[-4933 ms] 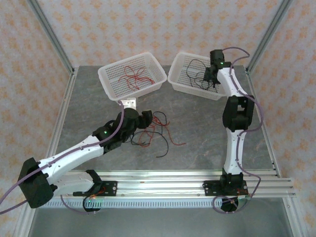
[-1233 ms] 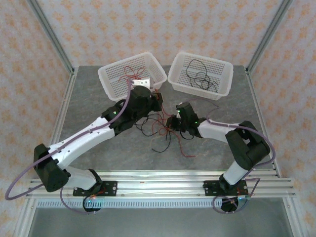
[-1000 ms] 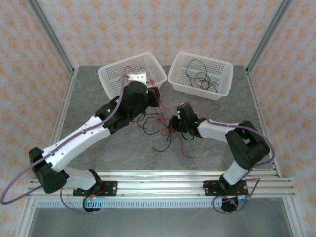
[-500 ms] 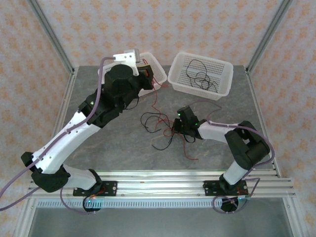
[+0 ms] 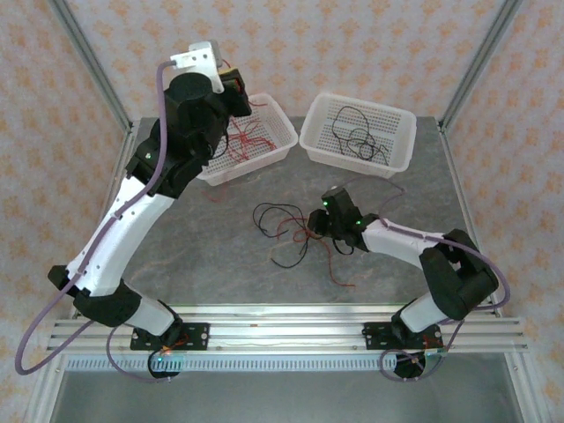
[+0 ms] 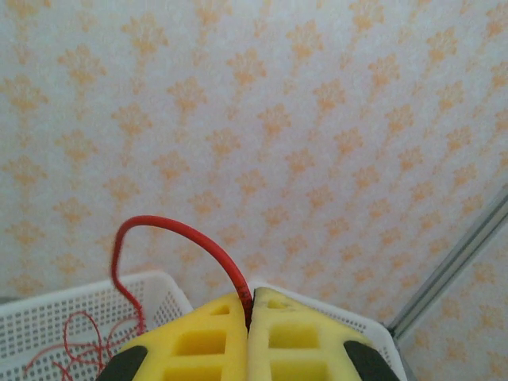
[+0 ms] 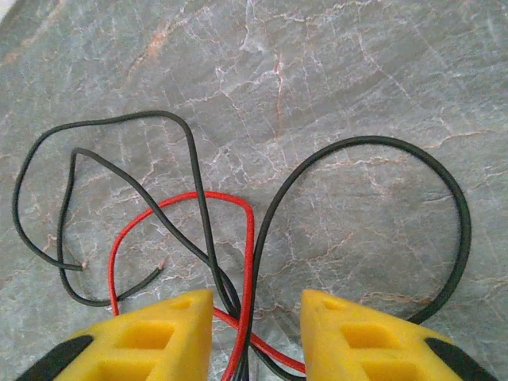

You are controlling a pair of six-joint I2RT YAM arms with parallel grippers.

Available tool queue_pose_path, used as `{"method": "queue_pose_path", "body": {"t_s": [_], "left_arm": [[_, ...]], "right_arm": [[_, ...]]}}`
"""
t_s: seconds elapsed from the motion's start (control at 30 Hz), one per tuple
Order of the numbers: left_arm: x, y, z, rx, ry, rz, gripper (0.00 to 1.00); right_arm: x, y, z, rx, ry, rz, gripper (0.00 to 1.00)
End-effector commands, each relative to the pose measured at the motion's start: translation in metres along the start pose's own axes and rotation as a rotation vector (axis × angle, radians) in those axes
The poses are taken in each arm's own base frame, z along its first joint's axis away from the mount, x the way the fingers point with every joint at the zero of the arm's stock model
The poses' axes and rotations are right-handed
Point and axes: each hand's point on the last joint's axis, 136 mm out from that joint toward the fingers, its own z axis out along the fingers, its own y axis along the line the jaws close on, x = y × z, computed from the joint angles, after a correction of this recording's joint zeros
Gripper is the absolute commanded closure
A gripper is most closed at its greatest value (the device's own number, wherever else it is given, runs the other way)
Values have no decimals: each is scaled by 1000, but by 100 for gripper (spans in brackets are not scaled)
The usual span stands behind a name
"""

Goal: Untangle the cables

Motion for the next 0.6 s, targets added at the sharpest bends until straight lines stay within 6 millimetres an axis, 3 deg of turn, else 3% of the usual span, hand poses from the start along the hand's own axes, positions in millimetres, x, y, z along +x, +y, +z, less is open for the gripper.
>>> {"method": "queue_pose_path", "body": {"t_s": [0.0,0.23,0.33,0.57], "left_arm": [[-39,-3,-4,6,-104,19,100],[-54,-1,6,-16,-162,62,100],[-56,10,19,-45,-178,85,100],[-49,37,59,-90,-215,120,100]], "right_arm": [[7,-16,-3,55,3,0,67],[1,-9,-23,26,-27,-5,59],[-8,-3,-40,14,-59,-15,54],[-14,1,-72,-14,-104,-12,53]]}}
